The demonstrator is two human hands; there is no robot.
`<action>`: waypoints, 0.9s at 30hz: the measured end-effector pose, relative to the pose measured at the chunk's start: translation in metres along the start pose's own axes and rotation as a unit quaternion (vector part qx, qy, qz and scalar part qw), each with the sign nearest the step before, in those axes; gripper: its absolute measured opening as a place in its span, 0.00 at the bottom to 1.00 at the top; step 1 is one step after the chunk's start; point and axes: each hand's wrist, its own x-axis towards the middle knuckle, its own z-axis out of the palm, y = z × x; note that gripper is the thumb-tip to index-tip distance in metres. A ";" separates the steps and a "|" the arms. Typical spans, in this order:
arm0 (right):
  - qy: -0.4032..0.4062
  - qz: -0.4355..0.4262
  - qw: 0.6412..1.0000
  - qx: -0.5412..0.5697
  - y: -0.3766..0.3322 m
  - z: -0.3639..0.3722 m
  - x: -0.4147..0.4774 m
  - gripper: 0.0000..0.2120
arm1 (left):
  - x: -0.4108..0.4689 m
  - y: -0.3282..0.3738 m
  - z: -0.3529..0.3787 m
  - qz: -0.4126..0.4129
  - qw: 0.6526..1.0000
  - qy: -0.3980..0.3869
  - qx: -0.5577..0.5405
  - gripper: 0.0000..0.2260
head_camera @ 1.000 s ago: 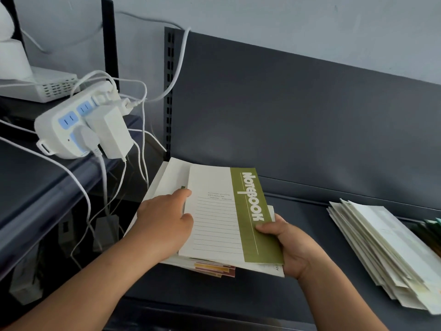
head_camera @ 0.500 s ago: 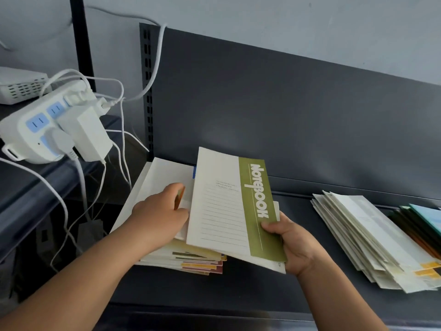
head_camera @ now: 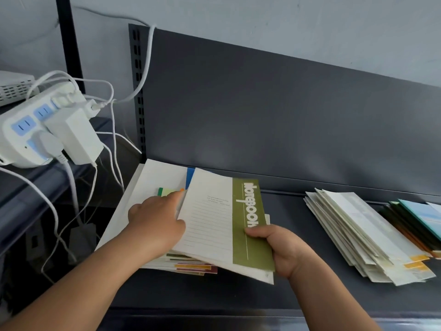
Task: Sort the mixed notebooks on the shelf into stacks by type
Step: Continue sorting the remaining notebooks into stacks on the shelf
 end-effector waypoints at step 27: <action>0.007 -0.244 0.970 0.008 -0.026 -0.081 -0.079 0.21 | 0.009 0.093 0.007 -0.035 0.856 -0.141 -0.496 0.08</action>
